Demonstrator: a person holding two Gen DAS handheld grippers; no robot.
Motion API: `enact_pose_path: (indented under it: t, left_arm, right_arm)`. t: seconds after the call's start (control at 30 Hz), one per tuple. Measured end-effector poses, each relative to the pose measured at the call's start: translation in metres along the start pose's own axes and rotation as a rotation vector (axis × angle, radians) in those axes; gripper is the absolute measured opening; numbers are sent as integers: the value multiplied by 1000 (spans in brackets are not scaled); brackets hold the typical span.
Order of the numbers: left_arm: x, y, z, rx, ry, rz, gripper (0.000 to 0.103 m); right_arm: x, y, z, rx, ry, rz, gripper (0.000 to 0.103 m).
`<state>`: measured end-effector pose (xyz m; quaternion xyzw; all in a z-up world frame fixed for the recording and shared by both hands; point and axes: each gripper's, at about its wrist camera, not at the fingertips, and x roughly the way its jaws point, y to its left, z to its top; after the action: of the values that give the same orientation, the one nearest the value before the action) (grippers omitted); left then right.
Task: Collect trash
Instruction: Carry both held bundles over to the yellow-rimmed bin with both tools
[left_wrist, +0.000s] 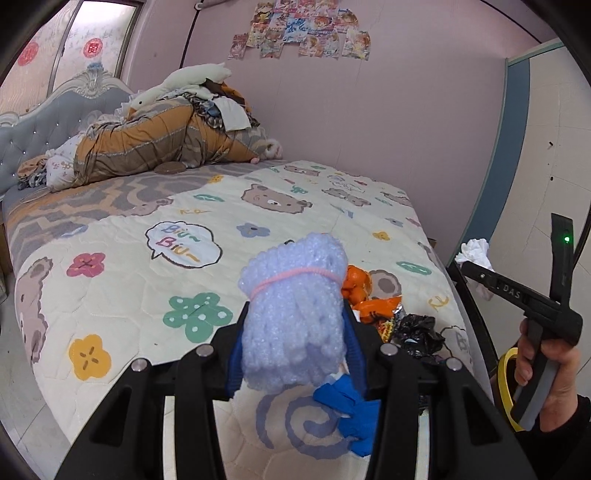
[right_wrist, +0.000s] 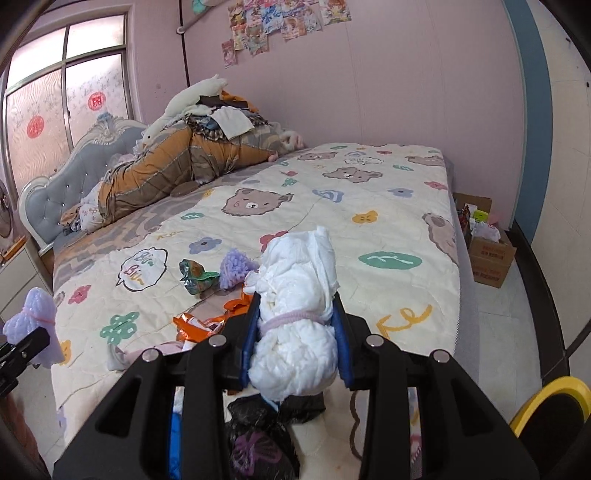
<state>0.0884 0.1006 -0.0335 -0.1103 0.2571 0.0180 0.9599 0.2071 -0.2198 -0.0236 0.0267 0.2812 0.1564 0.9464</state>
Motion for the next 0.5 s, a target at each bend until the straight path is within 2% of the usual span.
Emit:
enact_pose_path:
  t: [0.2,0.5]
  left_arm:
    - [-1,-23,3,41,6,-43,42]
    - [4,-69,10,90,37,-145,42]
  right_arm:
    - [-50,-12,-4,17,-12,-53,33]
    - [-123,-52,-10,71,-48,-120,33]
